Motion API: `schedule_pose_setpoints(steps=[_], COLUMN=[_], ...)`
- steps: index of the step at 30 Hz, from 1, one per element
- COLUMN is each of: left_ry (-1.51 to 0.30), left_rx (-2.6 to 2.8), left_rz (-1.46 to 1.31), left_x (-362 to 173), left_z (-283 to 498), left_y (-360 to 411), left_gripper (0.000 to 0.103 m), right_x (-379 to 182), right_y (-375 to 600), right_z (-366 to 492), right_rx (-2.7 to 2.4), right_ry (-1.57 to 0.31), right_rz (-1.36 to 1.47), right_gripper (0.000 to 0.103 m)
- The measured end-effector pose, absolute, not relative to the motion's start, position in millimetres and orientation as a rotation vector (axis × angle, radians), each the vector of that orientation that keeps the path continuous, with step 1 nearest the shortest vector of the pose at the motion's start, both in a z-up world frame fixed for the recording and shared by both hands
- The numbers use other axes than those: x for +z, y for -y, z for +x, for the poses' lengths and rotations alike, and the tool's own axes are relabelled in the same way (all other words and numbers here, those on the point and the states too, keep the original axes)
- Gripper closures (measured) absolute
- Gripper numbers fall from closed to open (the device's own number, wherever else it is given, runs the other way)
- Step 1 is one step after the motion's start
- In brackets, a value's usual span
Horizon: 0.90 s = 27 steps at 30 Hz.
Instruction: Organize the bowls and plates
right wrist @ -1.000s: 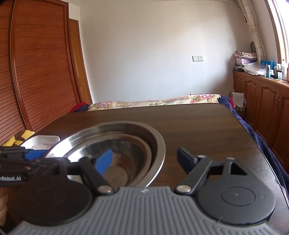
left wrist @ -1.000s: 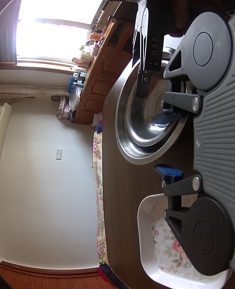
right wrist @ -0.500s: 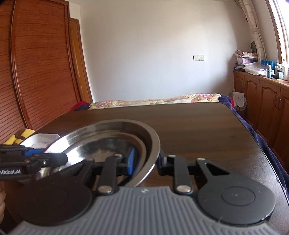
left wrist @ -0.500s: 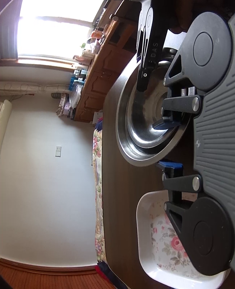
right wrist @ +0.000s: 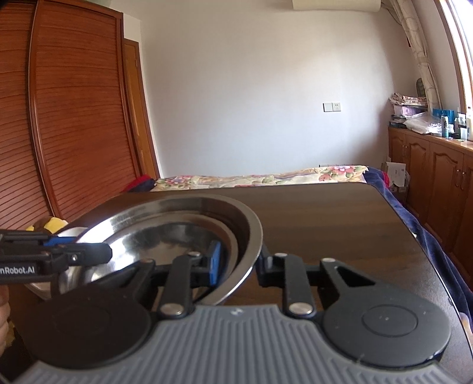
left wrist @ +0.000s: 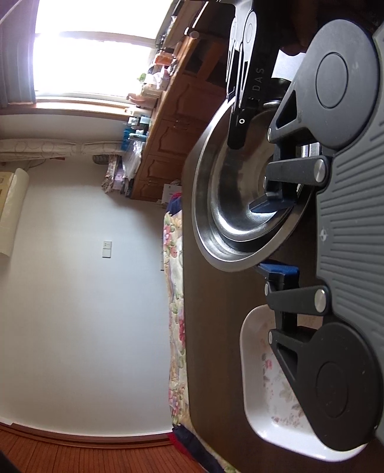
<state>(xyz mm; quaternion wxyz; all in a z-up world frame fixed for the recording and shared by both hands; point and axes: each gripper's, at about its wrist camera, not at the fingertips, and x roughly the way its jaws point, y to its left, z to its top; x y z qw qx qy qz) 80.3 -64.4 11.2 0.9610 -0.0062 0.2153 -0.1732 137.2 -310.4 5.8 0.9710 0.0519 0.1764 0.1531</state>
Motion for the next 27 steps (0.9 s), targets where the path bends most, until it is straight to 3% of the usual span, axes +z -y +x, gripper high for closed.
schedule_pose_setpoints(steps=[27], left_ry=[-0.374], left_rx=[-0.231], left_rz=[-0.079], left_x=[45.5], left_z=[58.5], left_y=[-8.6], left_gripper=[0.07], right_x=[36.0], right_y=[247.1], right_z=[134.5], right_rx=[0.46], right_ry=[-0.314], right_rz=[0.092], right_gripper=[0.077])
